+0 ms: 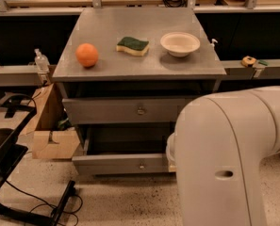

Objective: Open middle drawer

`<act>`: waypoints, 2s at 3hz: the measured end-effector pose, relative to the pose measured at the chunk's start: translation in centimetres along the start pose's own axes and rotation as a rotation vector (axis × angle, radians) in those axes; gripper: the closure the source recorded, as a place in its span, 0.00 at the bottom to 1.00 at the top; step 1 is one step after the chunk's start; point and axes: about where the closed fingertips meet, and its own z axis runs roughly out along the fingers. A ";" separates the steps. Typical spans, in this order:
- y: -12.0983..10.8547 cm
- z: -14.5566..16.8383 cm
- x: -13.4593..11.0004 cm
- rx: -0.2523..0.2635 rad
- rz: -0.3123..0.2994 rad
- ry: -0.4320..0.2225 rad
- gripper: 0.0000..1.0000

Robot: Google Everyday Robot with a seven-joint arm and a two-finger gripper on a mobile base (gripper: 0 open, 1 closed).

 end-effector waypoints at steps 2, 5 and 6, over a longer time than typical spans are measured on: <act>2.0 -2.2 -0.7 -0.106 -0.050 0.101 0.96; 3.5 -2.0 -1.6 -0.136 -0.047 0.058 1.00; 3.5 -2.0 -1.6 -0.136 -0.047 0.058 1.00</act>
Offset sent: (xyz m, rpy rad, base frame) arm -0.0447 0.0098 0.0352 -0.1793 0.1438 0.0492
